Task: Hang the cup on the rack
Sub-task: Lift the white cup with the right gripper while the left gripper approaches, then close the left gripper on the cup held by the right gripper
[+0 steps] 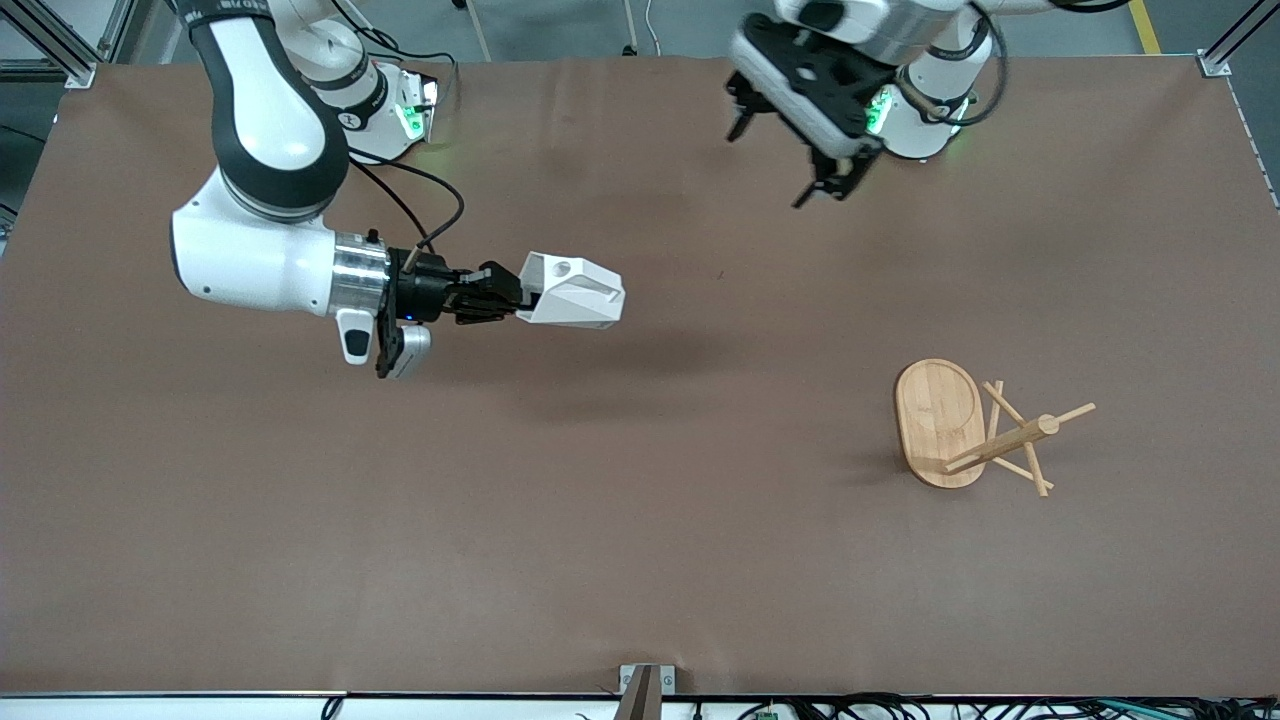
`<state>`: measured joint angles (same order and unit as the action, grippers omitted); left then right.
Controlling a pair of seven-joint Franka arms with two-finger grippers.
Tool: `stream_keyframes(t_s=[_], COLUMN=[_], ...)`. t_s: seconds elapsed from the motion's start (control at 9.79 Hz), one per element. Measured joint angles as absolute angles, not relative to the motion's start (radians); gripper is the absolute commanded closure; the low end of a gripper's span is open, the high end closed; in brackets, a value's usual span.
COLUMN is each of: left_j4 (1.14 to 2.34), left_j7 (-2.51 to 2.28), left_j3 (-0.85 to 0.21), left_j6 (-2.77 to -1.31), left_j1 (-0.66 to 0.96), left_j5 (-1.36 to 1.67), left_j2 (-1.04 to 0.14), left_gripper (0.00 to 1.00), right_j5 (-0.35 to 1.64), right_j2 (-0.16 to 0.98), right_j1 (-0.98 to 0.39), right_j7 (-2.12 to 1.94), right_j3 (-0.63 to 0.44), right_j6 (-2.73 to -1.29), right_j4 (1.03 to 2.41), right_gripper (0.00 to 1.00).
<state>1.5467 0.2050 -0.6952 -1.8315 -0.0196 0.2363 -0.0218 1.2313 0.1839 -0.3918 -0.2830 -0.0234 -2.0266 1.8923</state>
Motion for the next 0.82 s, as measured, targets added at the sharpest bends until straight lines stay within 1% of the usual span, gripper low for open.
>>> stream_keyframes(t_s=[0.2, 0.41, 0.61, 0.82], left_j4=[1.547, 1.547, 1.557, 1.576], left_j7=[0.286, 0.374, 0.434, 0.453], left_j3=[-0.748, -0.765, -0.769, -0.77], left_j6=[-1.878, -1.904, -1.948, -1.961], left_j1=[-0.018, -0.011, 0.011, 0.015], left_j5=[0.236, 0.236, 0.235, 0.235], left_j2=[-0.085, -0.121, -0.139, -0.146], left_gripper=[0.0, 0.01, 0.0, 0.0], right_j5=[1.252, 1.253, 1.277, 1.337], right_j2=[0.197, 0.201, 0.207, 0.213], right_j1=[-0.423, -0.453, -0.48, -0.498], right_j7=[-0.283, -0.289, -0.298, -0.303], right_j3=[-0.023, -0.023, -0.023, -0.023], right_j6=[-1.973, -1.905, -1.897, -1.897], right_j4=[1.885, 1.883, 1.883, 1.881], right_gripper=[0.97, 0.99, 0.99, 0.99])
